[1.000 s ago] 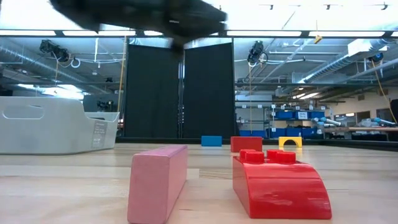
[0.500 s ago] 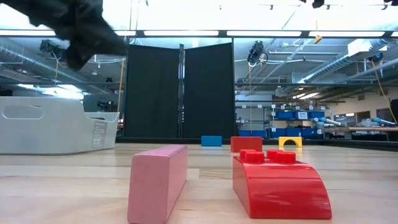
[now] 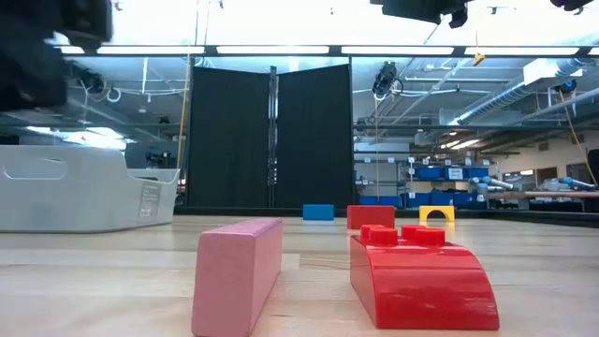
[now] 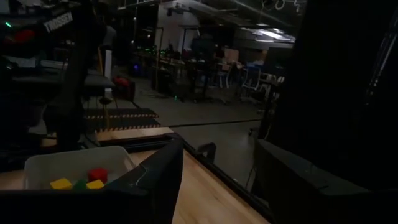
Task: Sort blocks by size
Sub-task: Put the orange block into the black bin
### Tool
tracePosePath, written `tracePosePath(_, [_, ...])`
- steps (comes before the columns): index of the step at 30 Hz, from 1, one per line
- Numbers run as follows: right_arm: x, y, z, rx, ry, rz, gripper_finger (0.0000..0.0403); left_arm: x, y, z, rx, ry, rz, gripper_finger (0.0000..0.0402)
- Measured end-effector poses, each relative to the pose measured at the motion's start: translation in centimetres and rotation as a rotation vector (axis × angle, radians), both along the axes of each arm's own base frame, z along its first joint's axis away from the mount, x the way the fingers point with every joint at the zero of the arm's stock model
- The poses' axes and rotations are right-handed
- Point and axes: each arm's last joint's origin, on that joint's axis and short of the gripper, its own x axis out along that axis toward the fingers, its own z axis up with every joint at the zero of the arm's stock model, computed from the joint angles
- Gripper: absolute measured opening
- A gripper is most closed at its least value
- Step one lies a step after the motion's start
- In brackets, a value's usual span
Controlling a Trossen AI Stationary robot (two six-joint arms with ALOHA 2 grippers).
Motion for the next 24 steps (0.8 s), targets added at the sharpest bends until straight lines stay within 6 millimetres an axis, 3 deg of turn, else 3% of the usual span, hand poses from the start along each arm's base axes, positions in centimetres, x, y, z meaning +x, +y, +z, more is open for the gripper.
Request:
tracePosePath(5, [0.0,-0.1,0.0,0.002,-0.001,0.000,0.0209,-0.9,-1.1,0.9,-0.070,0.130,0.041,0.0080])
tracePosePath(10, [0.1,0.0,-0.1,0.017,-0.010,0.030,0.0209,-2.6,-1.4,-0.2,-0.037,0.291,0.152,0.0080])
tracePosePath(16, [0.5,-0.3,-0.5,0.078,-0.012,0.140,0.0209,-3.0,-2.4,-1.0,-0.070,0.362,0.211,0.0080])
tracePosePath(24, [3.8,-0.9,-0.3,0.191,0.173,0.251,0.0209,-3.6,-3.3,-1.7,-0.096,0.464,0.208,0.0082])
